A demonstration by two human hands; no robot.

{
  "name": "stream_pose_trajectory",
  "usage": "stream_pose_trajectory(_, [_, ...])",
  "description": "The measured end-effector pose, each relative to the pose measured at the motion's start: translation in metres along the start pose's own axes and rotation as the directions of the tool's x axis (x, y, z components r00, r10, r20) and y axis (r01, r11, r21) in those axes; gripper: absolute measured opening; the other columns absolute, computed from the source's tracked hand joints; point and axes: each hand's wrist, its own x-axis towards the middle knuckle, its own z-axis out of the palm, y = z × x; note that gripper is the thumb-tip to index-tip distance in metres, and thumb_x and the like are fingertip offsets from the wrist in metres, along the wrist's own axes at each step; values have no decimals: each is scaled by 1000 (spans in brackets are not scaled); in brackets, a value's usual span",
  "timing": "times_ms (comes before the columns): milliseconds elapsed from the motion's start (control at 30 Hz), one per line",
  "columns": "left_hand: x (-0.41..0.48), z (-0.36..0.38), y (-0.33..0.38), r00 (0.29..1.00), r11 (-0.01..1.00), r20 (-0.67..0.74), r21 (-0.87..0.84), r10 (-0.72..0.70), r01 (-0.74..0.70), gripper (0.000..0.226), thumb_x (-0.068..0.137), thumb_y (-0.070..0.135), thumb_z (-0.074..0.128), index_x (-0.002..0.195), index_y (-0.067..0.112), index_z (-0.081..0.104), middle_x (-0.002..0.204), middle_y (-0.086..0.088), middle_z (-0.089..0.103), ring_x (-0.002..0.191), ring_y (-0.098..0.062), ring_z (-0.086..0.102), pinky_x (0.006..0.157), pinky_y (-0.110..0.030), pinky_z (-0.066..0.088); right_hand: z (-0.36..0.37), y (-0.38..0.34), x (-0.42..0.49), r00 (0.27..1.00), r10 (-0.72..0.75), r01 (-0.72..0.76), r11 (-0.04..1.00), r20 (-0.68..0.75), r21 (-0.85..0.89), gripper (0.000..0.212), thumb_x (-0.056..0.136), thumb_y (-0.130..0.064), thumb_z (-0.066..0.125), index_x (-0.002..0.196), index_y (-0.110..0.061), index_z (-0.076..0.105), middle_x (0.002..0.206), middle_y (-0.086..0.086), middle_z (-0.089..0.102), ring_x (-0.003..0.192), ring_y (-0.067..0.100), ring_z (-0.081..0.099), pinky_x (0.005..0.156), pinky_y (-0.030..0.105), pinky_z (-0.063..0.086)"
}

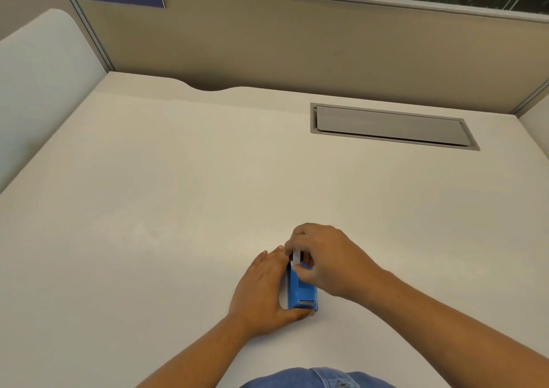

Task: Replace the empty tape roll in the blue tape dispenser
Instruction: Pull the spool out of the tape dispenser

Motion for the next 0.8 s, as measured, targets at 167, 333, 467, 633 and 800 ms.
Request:
stream_pose_trajectory(167, [0, -6, 0, 995, 992, 96, -120, -38, 49, 99, 58, 81, 64, 140, 47, 19, 148, 23, 35, 140, 0, 26, 121, -38, 21, 1, 0, -10, 999, 44, -45, 999, 25, 20, 21, 80, -19, 61, 98, -29, 67, 90, -13, 59, 75, 7, 53, 71, 27, 52])
stream_pose_trajectory(333, [-14, -31, 22, 985, 904, 74, -392, -153, 170, 90, 68, 73, 63, 144, 49, 19, 150, 33, 16, 137, 9, 18, 113, -24, 21, -4, 0, -32, 995, 96, -97, 990, 12, 106, 21, 79, -23, 66, 97, -34, 64, 94, -14, 59, 75, 6, 55, 72, 30, 55])
stream_pose_trajectory(467, [-24, -47, 61, 979, 772, 59, -606, -197, 192, 35, 83, 42, 69, 117, 43, 61, 115, 17, 70, 108, -4, 64, 95, -29, 53, -13, -12, -50, 995, 98, -98, 977, 11, 189, 36, 78, -21, 67, 110, -37, 63, 99, -14, 59, 76, 5, 56, 73, 22, 52])
stream_pose_trajectory(633, [-37, -60, 85, 959, 624, 56, -748, -279, 225, 33, 80, 29, 74, 113, 26, 70, 104, 3, 77, 96, -14, 72, 93, -33, 56, -18, -28, -73, 983, 146, -106, 948, -114, 301, 50, 77, -22, 70, 119, -43, 53, 105, -18, 64, 81, 13, 60, 73, 22, 53])
stream_pose_trajectory(800, [-51, -72, 94, 942, 484, 76, -842, -328, 236, 48, 64, 29, 82, 109, 18, 71, 101, -6, 77, 91, -18, 74, 74, -26, 59, -26, -45, -95, 936, 258, -102, 850, -238, 517, 37, 75, -35, 79, 106, -41, 61, 109, -21, 65, 77, 12, 64, 67, 21, 54])
